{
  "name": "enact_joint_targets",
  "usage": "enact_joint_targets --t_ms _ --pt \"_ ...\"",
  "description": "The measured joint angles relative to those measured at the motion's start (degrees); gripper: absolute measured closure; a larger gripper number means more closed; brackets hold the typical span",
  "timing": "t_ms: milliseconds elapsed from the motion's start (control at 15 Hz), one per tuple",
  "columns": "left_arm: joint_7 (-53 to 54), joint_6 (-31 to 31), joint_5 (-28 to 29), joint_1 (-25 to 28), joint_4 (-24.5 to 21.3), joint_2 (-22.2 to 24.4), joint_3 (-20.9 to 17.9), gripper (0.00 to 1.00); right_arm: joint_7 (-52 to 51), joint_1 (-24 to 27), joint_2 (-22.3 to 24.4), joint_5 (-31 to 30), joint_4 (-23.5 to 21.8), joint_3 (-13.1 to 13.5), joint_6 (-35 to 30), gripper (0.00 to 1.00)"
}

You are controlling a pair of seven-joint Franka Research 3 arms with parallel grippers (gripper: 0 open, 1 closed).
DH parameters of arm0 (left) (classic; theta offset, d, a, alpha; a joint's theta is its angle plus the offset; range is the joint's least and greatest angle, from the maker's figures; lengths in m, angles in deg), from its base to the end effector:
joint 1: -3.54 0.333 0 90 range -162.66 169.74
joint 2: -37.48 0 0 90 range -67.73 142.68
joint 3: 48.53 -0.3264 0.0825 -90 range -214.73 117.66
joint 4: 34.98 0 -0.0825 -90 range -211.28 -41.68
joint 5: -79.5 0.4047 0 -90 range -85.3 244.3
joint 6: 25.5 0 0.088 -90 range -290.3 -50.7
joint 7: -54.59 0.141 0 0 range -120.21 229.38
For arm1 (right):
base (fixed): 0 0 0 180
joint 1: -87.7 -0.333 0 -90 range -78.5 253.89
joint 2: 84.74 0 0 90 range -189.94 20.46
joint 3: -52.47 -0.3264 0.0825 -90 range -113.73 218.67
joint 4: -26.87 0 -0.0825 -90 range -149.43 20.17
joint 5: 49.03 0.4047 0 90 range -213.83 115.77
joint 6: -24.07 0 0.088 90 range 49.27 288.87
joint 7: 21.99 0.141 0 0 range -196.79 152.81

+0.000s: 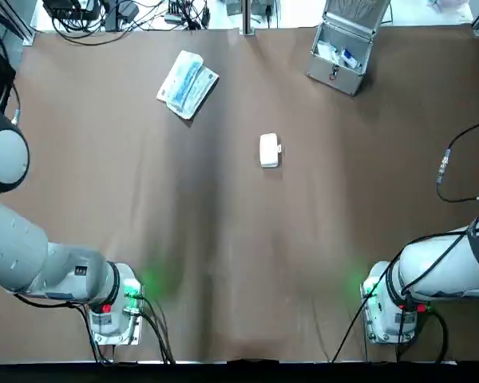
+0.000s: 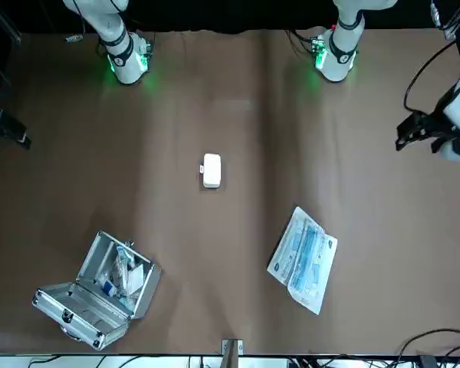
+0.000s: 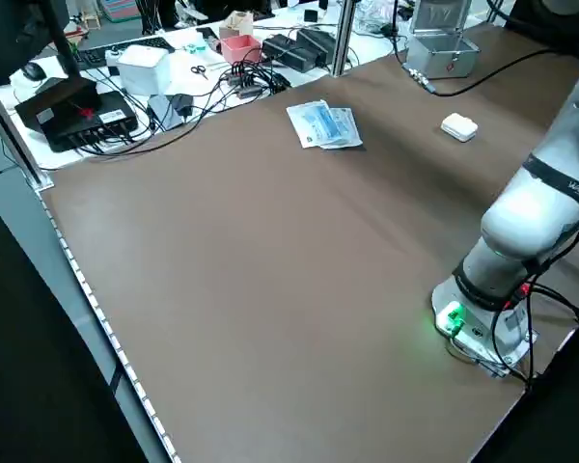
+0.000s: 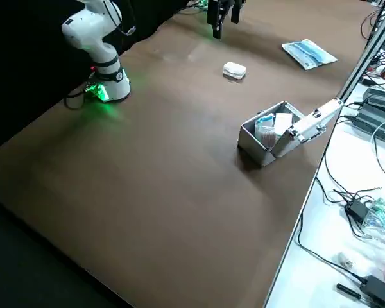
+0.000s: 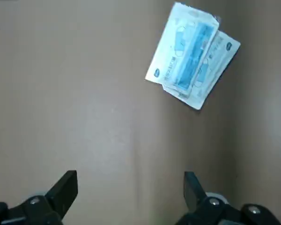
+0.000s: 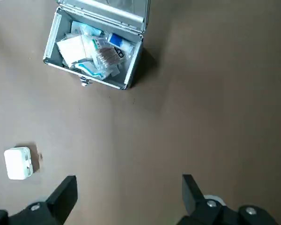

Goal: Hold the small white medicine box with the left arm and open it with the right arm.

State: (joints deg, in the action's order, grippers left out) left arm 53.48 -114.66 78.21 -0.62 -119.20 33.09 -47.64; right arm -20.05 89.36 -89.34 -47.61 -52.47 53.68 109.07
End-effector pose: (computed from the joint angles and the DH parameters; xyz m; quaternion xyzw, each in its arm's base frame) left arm 0.5966 -0.0556 0.6043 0.9993 -0.0346 0.0042 0.0121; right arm 0.5922 -0.0255 0.6372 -0.9991 0.0407 -0.0093 0.0114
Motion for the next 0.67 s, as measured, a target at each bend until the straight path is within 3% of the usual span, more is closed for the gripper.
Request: enact_joint_targets --t_ms 267,667 --pt "2.0 0.0 0.0 -0.8 -0.1 -5.5 4.8 0.00 0.0 -1.4 0.0 0.0 -0.5 -0.2 0.0 0.01" --pt "7.6 -1.5 -1.9 -0.9 0.2 -11.1 6.4 0.00 0.0 -1.8 0.0 0.0 -1.0 -0.2 0.1 0.01"
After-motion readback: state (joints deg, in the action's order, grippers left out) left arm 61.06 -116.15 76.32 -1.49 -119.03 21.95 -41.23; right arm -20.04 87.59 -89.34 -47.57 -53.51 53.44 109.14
